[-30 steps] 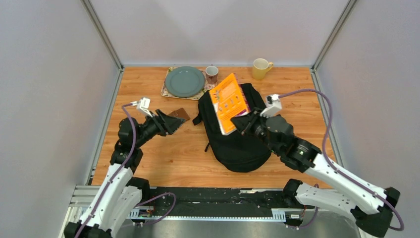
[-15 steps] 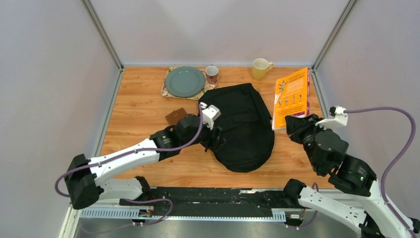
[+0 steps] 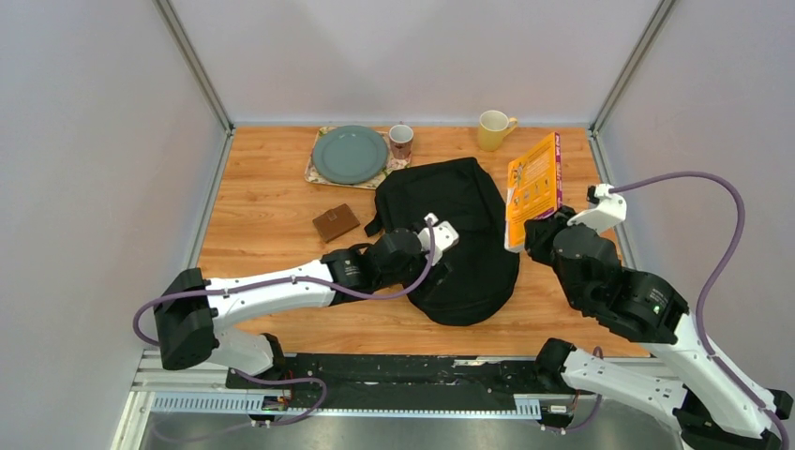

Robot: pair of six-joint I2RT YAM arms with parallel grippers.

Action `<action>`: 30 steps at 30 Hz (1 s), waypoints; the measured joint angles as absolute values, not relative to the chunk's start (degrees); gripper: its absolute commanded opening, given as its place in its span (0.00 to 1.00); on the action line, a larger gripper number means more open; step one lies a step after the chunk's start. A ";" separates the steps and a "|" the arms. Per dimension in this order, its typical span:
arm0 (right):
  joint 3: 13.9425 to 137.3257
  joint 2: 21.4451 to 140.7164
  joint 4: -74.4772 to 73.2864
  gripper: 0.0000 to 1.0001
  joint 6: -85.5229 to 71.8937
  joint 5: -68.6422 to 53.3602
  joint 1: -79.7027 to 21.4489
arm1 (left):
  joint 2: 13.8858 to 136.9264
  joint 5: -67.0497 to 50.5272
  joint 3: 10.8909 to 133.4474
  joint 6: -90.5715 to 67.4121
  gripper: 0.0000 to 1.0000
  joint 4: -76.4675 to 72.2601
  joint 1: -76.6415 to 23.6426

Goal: Pack the student bag
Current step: Place the book in the student bag.

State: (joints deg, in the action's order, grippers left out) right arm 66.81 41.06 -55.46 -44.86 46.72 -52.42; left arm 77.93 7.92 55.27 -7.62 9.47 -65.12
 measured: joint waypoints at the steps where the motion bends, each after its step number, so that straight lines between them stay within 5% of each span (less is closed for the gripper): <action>1: 66.81 40.91 -55.68 0.00 -44.93 46.74 -52.42 | 78.54 8.16 55.79 -6.55 0.80 9.50 -65.34; 7: 66.81 40.18 -56.62 0.00 -44.86 46.74 -52.42 | 84.40 9.28 60.03 0.58 0.80 10.02 -66.85; 10: 66.78 40.18 -56.82 0.00 -44.69 46.70 -52.42 | 88.64 10.37 62.92 3.20 0.73 10.79 -67.24; 14: 66.08 38.48 -56.84 0.00 -44.58 46.50 -52.42 | 92.84 12.64 64.07 6.13 0.23 11.00 -67.31; 18: 65.47 35.73 -57.28 0.00 -44.27 46.39 -52.42 | 97.43 14.61 67.68 7.55 0.00 12.73 -67.33; 25: 67.09 37.56 -57.39 0.00 -41.50 46.26 -52.40 | 100.27 16.78 71.20 7.55 0.00 12.27 -67.33; 26: 67.53 38.76 -57.34 0.00 -41.10 46.19 -52.40 | 100.20 16.86 71.20 7.44 0.23 12.19 -67.33; 27: 67.81 39.83 -57.34 0.00 -40.86 46.02 -52.40 | 100.07 16.88 71.20 7.33 0.35 12.21 -67.33; 30: 67.94 42.30 -57.36 0.00 -40.64 45.50 -52.03 | 98.67 16.93 70.59 6.55 0.60 12.10 -67.35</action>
State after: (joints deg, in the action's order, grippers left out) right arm 67.94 42.30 -57.36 -40.64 45.50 -52.03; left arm 98.67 16.93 70.59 6.55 12.10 -67.35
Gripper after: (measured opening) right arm 0.177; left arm 0.398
